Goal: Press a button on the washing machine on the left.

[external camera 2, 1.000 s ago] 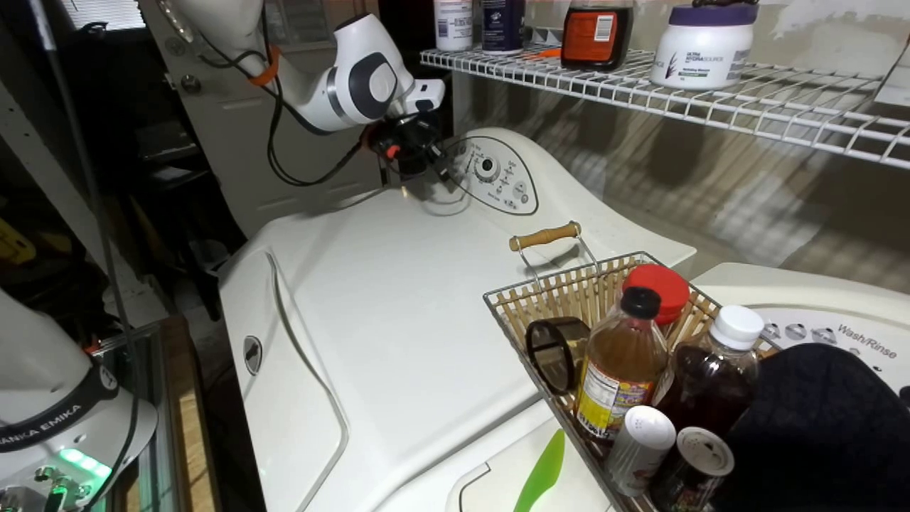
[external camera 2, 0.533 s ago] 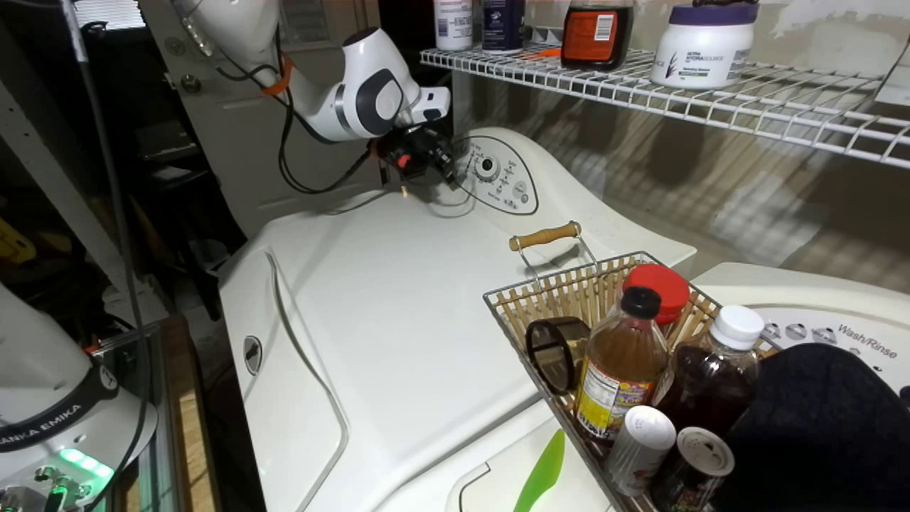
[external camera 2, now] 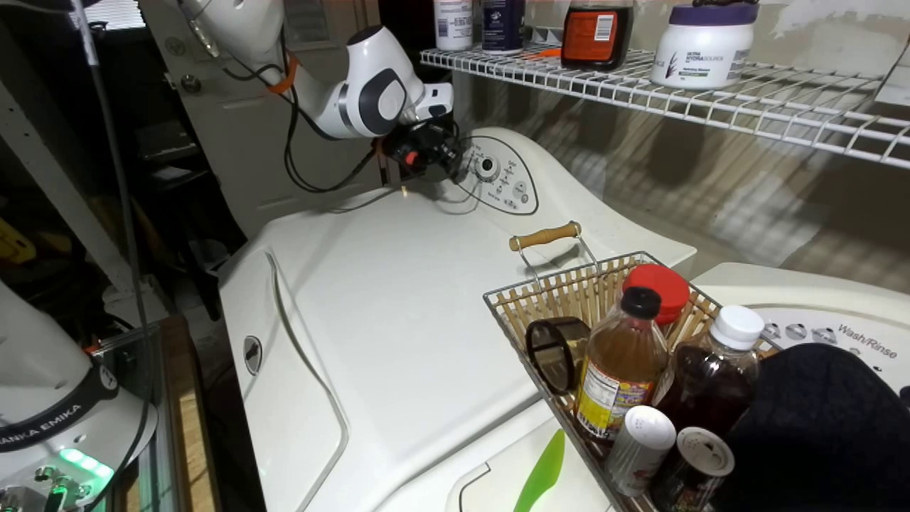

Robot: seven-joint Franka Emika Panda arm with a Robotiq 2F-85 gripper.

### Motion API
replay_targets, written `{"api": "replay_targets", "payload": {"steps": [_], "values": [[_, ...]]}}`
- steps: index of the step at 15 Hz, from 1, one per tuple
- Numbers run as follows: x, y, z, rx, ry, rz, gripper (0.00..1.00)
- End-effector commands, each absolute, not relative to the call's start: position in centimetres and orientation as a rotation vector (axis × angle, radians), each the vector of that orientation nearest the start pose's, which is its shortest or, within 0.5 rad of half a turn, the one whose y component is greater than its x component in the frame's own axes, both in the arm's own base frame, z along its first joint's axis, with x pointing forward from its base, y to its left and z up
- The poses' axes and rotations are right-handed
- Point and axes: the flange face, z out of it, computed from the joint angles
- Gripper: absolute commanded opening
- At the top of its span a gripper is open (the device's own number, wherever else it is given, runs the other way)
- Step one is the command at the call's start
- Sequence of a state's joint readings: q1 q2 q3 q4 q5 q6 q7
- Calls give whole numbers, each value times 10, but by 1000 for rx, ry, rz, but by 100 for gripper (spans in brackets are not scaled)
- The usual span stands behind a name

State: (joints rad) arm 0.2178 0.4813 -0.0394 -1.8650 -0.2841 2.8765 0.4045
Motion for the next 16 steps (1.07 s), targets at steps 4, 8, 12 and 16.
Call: {"api": "replay_targets", "payload": {"steps": [4,8,12,16], "values": [[679,136,311,-3026,-78,-883,0],[682,135,309,-3031,-71,-892,0],[686,138,304,-3031,-68,-893,0],[690,140,303,-3034,-71,-909,0]]}}
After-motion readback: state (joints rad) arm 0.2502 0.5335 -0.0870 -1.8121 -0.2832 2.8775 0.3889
